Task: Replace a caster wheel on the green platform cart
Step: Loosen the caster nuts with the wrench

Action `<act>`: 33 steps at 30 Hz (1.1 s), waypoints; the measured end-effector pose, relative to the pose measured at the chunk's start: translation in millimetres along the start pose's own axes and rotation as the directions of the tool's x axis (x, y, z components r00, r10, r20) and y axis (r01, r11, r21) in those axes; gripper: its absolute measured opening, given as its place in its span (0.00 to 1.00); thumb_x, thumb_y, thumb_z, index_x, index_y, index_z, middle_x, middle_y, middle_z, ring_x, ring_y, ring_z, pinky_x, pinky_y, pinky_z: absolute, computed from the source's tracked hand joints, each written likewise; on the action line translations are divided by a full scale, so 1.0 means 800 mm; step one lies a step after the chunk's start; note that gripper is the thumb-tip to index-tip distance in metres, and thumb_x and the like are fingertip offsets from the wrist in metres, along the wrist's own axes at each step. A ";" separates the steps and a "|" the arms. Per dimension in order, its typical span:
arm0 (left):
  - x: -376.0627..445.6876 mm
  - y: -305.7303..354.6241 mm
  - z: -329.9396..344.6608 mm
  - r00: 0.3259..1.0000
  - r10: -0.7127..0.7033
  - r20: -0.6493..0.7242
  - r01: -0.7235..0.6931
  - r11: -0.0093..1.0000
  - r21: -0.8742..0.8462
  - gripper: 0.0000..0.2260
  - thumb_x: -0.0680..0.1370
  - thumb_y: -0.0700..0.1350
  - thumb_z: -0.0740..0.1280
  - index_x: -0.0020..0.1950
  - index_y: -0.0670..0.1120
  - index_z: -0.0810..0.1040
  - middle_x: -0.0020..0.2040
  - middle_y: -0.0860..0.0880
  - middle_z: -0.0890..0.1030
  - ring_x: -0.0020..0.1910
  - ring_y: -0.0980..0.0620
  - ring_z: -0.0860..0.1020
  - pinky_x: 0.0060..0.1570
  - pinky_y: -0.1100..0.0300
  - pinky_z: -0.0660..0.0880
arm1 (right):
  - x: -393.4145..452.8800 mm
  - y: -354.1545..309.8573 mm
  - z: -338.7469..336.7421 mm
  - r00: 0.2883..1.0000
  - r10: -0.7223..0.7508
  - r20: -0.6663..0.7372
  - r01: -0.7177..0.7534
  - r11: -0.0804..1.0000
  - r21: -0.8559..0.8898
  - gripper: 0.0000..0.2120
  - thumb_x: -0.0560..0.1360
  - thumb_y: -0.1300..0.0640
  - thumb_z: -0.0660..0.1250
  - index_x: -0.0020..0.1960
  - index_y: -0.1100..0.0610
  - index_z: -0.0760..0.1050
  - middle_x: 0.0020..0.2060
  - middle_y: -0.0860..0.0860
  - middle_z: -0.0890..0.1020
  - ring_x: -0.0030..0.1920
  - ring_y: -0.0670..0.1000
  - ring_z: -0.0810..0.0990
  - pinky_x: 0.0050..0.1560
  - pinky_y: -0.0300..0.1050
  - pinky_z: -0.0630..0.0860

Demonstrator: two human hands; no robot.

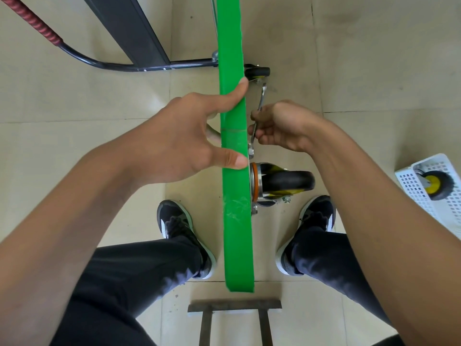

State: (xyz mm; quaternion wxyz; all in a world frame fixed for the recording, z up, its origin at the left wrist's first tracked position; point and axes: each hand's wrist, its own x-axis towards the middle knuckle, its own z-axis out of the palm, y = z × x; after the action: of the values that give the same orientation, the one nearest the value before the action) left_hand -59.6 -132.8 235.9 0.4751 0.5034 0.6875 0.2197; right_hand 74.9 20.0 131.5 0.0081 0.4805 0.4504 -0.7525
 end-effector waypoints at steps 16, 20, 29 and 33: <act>0.000 0.000 -0.002 1.000 -0.005 0.001 0.005 1.000 0.025 0.48 0.66 0.50 0.77 0.79 0.64 0.54 0.77 0.63 0.63 0.60 0.60 0.77 0.61 0.65 0.75 | -0.032 0.025 0.010 0.969 -0.249 -0.009 0.249 0.969 -0.014 0.03 0.84 0.65 0.58 0.53 0.62 0.70 0.37 0.57 0.79 0.31 0.50 0.75 0.31 0.42 0.76; -0.001 0.002 -0.001 1.000 -0.002 -0.006 0.003 1.000 0.016 0.49 0.64 0.52 0.77 0.79 0.63 0.55 0.76 0.63 0.66 0.55 0.62 0.80 0.58 0.66 0.76 | -0.055 0.028 0.019 0.867 -0.499 0.022 0.489 0.840 -0.234 0.07 0.83 0.67 0.59 0.50 0.57 0.72 0.36 0.56 0.80 0.31 0.54 0.77 0.31 0.48 0.76; -0.001 0.003 0.000 1.000 -0.007 0.000 0.007 1.000 -0.012 0.48 0.64 0.52 0.77 0.79 0.63 0.55 0.75 0.64 0.67 0.55 0.60 0.80 0.56 0.68 0.77 | -0.056 0.018 0.020 0.859 -0.512 0.023 0.496 0.820 -0.286 0.04 0.83 0.65 0.60 0.52 0.61 0.73 0.38 0.60 0.81 0.31 0.55 0.78 0.30 0.47 0.77; -0.002 0.003 0.000 1.000 -0.015 -0.001 0.015 1.000 -0.018 0.48 0.64 0.52 0.77 0.79 0.64 0.55 0.76 0.64 0.65 0.55 0.62 0.79 0.55 0.72 0.75 | -0.043 0.005 0.012 0.910 -0.402 -0.106 0.381 0.908 -0.176 0.06 0.84 0.63 0.59 0.49 0.60 0.72 0.37 0.58 0.80 0.30 0.52 0.76 0.30 0.45 0.76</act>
State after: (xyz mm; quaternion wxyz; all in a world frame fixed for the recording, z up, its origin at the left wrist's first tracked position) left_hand -58.7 -133.2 238.6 0.4808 0.4940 0.6894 0.2226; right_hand 88.2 -3.2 155.3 -0.1382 0.4297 0.5930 -0.6668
